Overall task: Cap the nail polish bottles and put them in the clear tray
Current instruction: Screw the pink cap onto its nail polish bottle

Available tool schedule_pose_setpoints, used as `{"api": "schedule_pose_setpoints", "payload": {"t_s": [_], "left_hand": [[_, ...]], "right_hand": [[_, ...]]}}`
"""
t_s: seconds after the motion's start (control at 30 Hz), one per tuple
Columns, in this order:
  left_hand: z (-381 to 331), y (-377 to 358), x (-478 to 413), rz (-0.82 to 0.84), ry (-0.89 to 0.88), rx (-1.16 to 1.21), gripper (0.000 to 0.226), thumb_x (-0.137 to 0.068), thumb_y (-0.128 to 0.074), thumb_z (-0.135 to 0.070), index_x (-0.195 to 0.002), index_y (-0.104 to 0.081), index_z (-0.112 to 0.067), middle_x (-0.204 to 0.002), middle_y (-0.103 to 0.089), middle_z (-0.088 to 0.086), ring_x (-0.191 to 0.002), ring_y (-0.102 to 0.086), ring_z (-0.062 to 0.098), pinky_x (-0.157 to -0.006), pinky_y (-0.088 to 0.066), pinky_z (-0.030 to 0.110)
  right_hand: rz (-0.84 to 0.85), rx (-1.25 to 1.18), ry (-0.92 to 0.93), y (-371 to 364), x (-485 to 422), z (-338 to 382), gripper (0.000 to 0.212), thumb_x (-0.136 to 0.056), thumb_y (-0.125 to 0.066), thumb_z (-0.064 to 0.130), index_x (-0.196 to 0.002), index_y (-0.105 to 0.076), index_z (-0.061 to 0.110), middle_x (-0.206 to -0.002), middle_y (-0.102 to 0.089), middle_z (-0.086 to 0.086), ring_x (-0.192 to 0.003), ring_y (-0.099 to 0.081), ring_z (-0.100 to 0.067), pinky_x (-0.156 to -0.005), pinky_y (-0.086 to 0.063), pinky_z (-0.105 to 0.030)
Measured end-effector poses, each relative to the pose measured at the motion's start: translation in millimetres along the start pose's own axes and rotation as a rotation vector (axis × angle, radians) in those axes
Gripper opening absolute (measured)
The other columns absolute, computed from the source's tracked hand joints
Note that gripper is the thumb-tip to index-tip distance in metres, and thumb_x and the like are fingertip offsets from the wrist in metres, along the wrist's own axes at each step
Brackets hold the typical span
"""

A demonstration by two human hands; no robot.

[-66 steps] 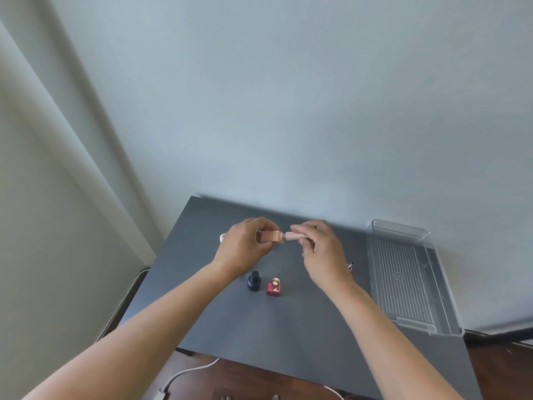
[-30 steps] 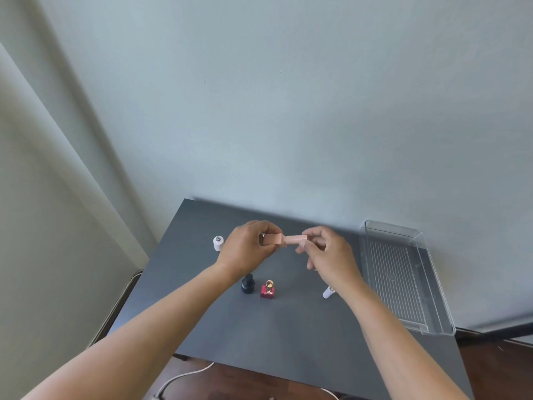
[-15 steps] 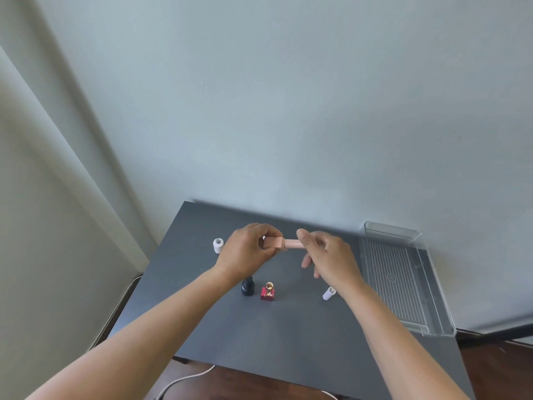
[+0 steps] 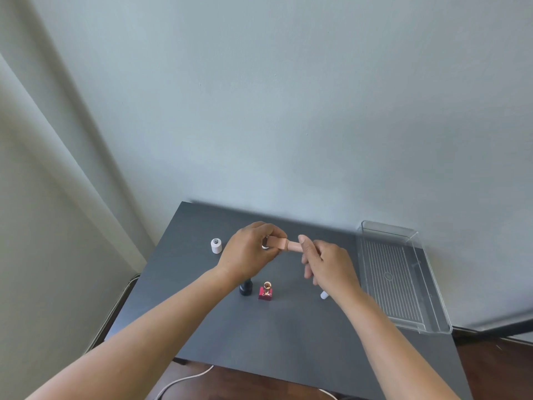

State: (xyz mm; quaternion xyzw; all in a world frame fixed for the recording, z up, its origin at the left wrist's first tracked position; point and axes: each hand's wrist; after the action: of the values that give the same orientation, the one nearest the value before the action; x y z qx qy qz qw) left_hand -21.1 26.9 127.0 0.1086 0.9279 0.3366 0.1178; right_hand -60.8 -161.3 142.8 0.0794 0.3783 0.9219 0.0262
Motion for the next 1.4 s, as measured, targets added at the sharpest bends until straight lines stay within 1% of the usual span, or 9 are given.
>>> {"api": "schedule_pose_setpoints", "payload": {"t_s": [0.1, 0.17, 0.27, 0.4, 0.57, 0.77, 0.97, 1.2, 1.4], "left_hand": [[-0.5, 0.2, 0.6, 0.011, 0.009, -0.004, 0.017, -0.083, -0.07, -0.022, -0.094, -0.069, -0.035, -0.09, -0.065, -0.014, -0.083, -0.058, 0.005, -0.077, -0.052, 0.034], [-0.3, 0.3, 0.2, 0.018, 0.031, -0.004, 0.016, -0.083, -0.07, -0.023, -0.094, -0.069, -0.035, -0.091, -0.065, -0.014, -0.084, -0.059, 0.005, -0.078, -0.052, 0.035], [-1.0, -0.1, -0.8, 0.03, 0.063, -0.006, 0.017, -0.083, -0.069, -0.023, -0.095, -0.07, -0.035, -0.092, -0.065, -0.014, -0.084, -0.06, 0.005, -0.078, -0.053, 0.036], [-3.1, -2.1, -1.2, 0.034, 0.067, -0.006, 0.016, -0.082, -0.07, -0.022, -0.093, -0.07, -0.034, -0.092, -0.065, -0.014, -0.083, -0.06, 0.006, -0.078, -0.053, 0.034], [-5.1, -5.1, -1.0, 0.024, 0.044, -0.019, 0.015, -0.083, -0.07, -0.023, -0.093, -0.07, -0.034, -0.092, -0.065, -0.015, -0.082, -0.06, 0.005, -0.076, -0.053, 0.031], [-1.4, -6.6, 2.7, 0.061, 0.05, -0.023, 0.016, -0.081, -0.072, -0.025, -0.093, -0.07, -0.036, -0.091, -0.065, -0.014, -0.082, -0.06, 0.006, -0.075, -0.052, 0.031], [-0.3, -3.5, 3.3, 0.126, 0.066, -0.04, 0.022, -0.081, -0.072, -0.027, -0.1, -0.07, -0.037, -0.092, -0.064, -0.015, -0.083, -0.059, 0.007, -0.076, -0.052, 0.032], [1.1, -7.3, 7.8, 0.139, -0.058, -0.221, 0.035, -0.09, -0.062, -0.023, -0.124, -0.063, -0.028, -0.108, -0.064, -0.006, -0.105, -0.056, 0.013, -0.082, -0.049, 0.032], [5.3, -12.7, 14.7, 0.129, -0.144, -0.298, 0.022, -0.092, -0.06, -0.022, -0.113, -0.066, -0.024, -0.104, -0.062, -0.002, -0.102, -0.055, 0.016, -0.076, -0.05, 0.036]], "right_hand": [[0.025, -0.011, -0.037, 0.5, -1.3, -2.9, 0.066, -0.091, -0.029, 0.073, -0.07, -0.063, 0.021, -0.053, -0.068, 0.005, -0.044, -0.062, -0.021, -0.046, -0.055, -0.036], [0.046, -0.005, -0.006, 1.2, -0.5, -6.3, 0.058, -0.09, -0.028, 0.075, -0.088, -0.064, 0.029, -0.062, -0.07, 0.009, -0.048, -0.064, -0.017, -0.049, -0.056, -0.038], [0.037, 0.012, 0.046, 1.4, 1.2, -10.2, 0.036, -0.086, -0.051, 0.066, -0.115, -0.049, 0.046, -0.085, -0.066, 0.017, -0.068, -0.066, -0.011, -0.055, -0.056, -0.037], [-0.008, 0.041, 0.092, 0.0, 3.2, -10.8, 0.016, -0.091, -0.059, 0.037, -0.103, -0.05, 0.042, -0.089, -0.064, 0.019, -0.067, -0.065, -0.018, -0.053, -0.058, -0.044], [0.001, 0.022, 0.065, 1.1, 4.0, -12.4, 0.009, -0.094, -0.051, 0.045, -0.096, -0.052, 0.037, -0.082, -0.069, 0.007, -0.068, -0.065, -0.02, -0.053, -0.058, -0.047], [0.039, 0.068, 0.047, -0.8, 4.6, -17.0, 0.012, -0.097, -0.046, 0.044, -0.092, -0.053, 0.036, -0.07, -0.068, 0.014, -0.062, -0.064, -0.014, -0.056, -0.058, -0.045], [0.012, 0.241, 0.189, -5.0, 3.2, -16.8, 0.035, -0.095, -0.057, 0.037, -0.129, -0.055, 0.03, -0.115, -0.062, 0.01, -0.097, -0.062, -0.018, -0.081, -0.051, -0.035], [0.043, 0.466, 0.254, -13.1, 6.6, -18.4, 0.021, -0.1, -0.047, 0.035, -0.111, -0.061, 0.024, -0.097, -0.059, 0.003, -0.083, -0.064, -0.029, -0.064, -0.044, -0.035], [0.119, 0.396, 0.15, -17.2, 5.6, -22.2, 0.021, -0.1, -0.044, 0.024, -0.103, -0.064, 0.022, -0.085, -0.055, 0.006, -0.083, -0.059, -0.025, -0.063, -0.039, -0.033]]}}
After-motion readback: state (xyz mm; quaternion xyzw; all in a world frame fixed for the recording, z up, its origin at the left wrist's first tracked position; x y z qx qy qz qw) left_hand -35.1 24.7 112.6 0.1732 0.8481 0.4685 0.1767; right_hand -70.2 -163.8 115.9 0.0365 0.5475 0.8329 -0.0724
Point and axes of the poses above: each hand's wrist, its own x-axis away from the middle knuckle, its own y-axis out of the back of the hand, z = x × y
